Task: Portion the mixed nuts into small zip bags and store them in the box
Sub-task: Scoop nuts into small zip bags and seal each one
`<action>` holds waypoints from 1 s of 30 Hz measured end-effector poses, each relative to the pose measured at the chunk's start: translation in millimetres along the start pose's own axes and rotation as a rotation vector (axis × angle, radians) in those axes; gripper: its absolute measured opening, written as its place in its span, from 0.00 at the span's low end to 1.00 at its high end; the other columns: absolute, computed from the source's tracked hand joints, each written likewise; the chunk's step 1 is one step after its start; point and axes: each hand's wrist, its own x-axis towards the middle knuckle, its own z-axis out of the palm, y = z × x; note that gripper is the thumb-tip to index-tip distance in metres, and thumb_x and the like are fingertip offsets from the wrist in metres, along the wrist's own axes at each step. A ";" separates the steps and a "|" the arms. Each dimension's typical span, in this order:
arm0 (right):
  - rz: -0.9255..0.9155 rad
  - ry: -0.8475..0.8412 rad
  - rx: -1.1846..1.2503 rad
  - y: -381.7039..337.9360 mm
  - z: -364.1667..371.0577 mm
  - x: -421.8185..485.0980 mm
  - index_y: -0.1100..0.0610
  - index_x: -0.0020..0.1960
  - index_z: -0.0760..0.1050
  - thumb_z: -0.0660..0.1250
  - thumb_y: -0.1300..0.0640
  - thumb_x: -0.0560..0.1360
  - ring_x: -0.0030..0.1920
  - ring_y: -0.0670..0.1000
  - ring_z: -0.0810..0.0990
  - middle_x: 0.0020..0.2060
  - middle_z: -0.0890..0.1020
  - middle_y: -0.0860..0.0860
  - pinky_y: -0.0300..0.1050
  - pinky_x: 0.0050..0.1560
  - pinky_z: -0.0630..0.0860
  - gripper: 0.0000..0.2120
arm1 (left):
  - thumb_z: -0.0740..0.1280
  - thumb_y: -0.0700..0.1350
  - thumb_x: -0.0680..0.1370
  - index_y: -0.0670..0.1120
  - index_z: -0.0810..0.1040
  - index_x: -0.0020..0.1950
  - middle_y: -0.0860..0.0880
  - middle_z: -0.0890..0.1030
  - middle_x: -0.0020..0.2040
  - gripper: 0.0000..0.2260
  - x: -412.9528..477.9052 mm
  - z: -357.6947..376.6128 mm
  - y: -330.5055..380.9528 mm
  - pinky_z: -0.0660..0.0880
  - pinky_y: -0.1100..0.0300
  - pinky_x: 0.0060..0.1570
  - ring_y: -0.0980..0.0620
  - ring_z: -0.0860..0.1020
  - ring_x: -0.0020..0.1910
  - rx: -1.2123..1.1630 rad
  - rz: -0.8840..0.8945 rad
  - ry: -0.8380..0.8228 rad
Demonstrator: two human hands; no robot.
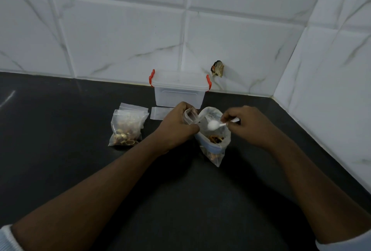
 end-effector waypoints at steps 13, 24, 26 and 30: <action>-0.110 -0.163 -0.142 -4.8 3.9 5.4 0.47 0.59 0.84 0.67 0.58 0.82 0.49 0.46 0.71 0.51 0.86 0.42 0.41 0.47 0.68 0.11 | 0.73 0.40 0.75 0.51 0.72 0.61 0.52 0.77 0.57 0.19 -1.3 -1.2 1.8 0.77 0.62 0.48 0.53 0.78 0.54 0.030 -0.019 -0.039; 0.047 -0.137 0.194 -4.3 -5.2 0.1 0.50 0.53 0.86 0.67 0.58 0.82 0.50 0.38 0.82 0.48 0.86 0.41 0.39 0.53 0.76 0.09 | 0.73 0.40 0.76 0.52 0.71 0.62 0.54 0.77 0.57 0.19 -2.0 -0.5 3.6 0.79 0.61 0.49 0.53 0.79 0.55 0.027 -0.036 -0.062; 0.036 -0.085 0.256 -5.7 -1.1 0.7 0.51 0.53 0.86 0.67 0.59 0.82 0.49 0.35 0.82 0.48 0.86 0.40 0.33 0.49 0.74 0.09 | 0.73 0.40 0.76 0.52 0.71 0.62 0.54 0.77 0.56 0.19 -2.2 -0.5 4.2 0.77 0.63 0.46 0.53 0.78 0.54 0.028 -0.037 -0.061; 0.028 -0.008 0.176 -7.6 4.7 1.2 0.48 0.55 0.85 0.66 0.59 0.82 0.49 0.36 0.81 0.48 0.84 0.38 0.29 0.45 0.70 0.10 | 0.73 0.41 0.76 0.52 0.71 0.62 0.54 0.77 0.56 0.18 -3.1 -0.4 4.9 0.75 0.65 0.44 0.54 0.78 0.53 0.037 -0.027 -0.058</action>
